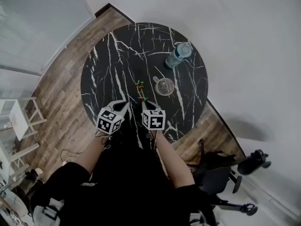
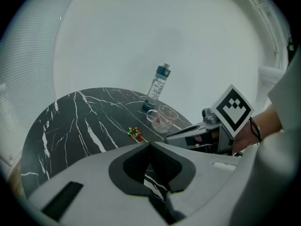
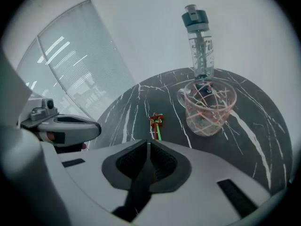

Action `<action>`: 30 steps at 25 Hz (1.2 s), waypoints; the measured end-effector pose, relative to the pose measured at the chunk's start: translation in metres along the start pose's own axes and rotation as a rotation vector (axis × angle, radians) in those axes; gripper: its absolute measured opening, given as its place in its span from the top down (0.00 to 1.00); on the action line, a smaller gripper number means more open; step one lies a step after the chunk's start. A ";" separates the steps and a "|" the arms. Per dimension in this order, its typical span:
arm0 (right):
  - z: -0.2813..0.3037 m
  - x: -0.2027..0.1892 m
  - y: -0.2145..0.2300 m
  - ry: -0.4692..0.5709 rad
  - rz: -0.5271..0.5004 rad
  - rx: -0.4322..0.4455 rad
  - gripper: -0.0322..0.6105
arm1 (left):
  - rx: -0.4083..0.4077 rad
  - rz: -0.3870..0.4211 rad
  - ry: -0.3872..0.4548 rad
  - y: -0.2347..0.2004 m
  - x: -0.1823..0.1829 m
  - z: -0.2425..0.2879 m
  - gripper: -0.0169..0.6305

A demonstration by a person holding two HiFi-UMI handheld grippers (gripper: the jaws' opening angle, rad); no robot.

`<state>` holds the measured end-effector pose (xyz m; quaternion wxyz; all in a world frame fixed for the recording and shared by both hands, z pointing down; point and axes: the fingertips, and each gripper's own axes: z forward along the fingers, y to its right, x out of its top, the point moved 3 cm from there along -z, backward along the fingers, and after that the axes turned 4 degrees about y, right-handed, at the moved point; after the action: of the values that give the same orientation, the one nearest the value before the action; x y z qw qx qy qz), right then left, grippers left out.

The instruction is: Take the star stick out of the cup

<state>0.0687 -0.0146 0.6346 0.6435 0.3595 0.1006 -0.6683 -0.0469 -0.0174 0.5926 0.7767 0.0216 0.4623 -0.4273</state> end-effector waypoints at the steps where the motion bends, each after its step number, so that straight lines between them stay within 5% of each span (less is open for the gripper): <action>1: -0.006 0.003 -0.004 0.022 -0.004 0.018 0.93 | 0.000 0.006 0.004 0.005 0.001 -0.001 0.97; 6: -0.042 0.016 -0.020 0.158 -0.048 0.105 0.95 | -0.001 0.041 0.030 0.042 0.007 -0.006 0.97; 13: -0.113 0.028 -0.021 0.314 -0.168 0.096 0.95 | 0.054 0.085 0.105 0.093 0.014 -0.023 0.97; 20: -0.186 0.048 -0.017 0.510 -0.250 0.032 0.95 | 0.122 0.111 0.228 0.139 0.023 -0.060 0.97; 30: -0.283 0.081 -0.049 0.795 -0.395 0.007 0.95 | 0.152 0.228 0.498 0.172 0.098 -0.126 0.97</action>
<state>0.1294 0.0982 0.3654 0.4132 0.5648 0.4048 -0.5886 0.0029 0.0828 0.3855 0.6783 0.2357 0.6002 -0.3522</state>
